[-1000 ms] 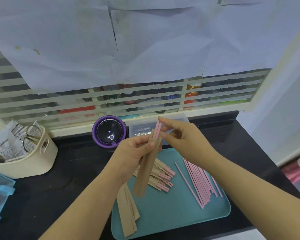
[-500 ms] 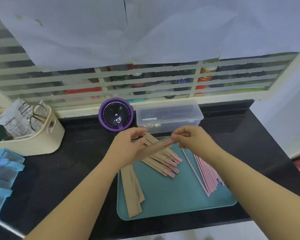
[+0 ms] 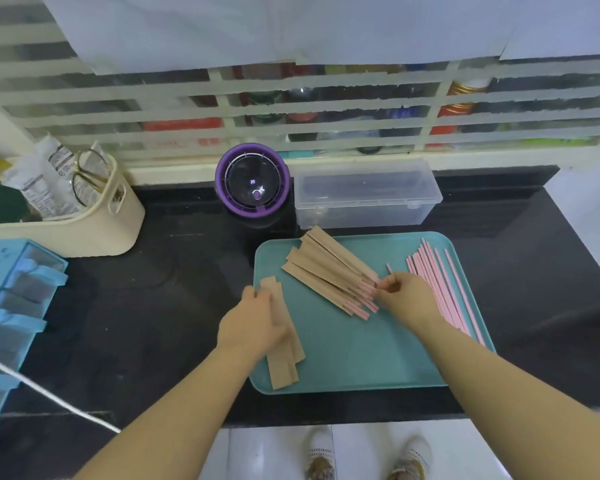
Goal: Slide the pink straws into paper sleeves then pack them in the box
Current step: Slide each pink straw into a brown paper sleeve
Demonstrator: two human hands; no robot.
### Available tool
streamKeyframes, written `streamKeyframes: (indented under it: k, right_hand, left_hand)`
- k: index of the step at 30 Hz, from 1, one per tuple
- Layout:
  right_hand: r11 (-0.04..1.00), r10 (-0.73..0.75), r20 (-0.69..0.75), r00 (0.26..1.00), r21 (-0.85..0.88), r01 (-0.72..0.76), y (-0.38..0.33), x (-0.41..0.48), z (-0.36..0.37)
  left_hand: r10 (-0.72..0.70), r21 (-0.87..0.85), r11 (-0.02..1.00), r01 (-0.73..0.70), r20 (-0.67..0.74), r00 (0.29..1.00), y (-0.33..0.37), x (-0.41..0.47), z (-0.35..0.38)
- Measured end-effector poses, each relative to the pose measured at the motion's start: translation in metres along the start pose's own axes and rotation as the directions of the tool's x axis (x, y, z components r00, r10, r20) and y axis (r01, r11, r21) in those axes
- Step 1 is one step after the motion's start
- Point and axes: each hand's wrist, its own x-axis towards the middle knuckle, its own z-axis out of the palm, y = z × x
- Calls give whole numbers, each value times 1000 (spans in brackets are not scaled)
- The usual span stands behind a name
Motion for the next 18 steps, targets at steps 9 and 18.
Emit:
streamKeyframes:
  k: [9, 18]
  right_hand:
    - [998, -48, 2, 999, -43, 48, -3, -3, -3]
    - [996, -84, 10, 996, -19, 84, -13, -5, -8]
  left_hand:
    - [33, -28, 999, -34, -38, 999, 6, 3, 10]
    - [-74, -38, 997, 73, -28, 997, -4, 18, -5]
